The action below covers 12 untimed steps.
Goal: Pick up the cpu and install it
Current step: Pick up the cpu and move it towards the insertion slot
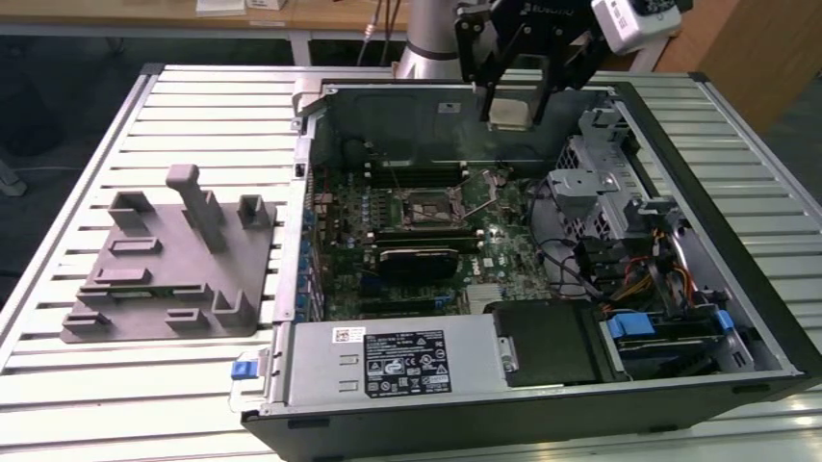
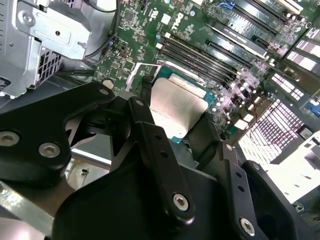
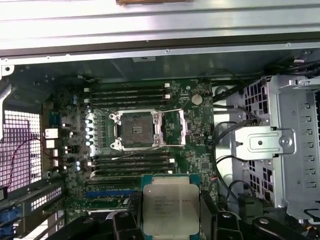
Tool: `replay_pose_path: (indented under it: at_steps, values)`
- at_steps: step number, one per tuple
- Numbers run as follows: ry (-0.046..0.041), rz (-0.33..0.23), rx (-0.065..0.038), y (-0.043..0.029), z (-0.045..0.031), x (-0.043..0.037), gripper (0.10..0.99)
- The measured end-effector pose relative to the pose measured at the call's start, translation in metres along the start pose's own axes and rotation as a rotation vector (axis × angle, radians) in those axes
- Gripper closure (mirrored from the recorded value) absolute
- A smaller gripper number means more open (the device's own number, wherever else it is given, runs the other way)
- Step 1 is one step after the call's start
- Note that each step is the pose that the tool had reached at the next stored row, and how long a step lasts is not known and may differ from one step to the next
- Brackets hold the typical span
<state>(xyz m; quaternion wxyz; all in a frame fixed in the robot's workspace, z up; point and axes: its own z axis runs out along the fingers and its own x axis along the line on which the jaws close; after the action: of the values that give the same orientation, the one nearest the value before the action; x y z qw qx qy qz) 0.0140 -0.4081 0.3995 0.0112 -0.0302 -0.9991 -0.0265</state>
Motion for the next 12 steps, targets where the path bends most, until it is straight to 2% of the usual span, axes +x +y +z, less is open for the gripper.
replay_pose_path:
  at_steps: [12]
  values:
    - [0.0000,0.000,0.000,-0.0012,0.0224,-0.0005,0.545]
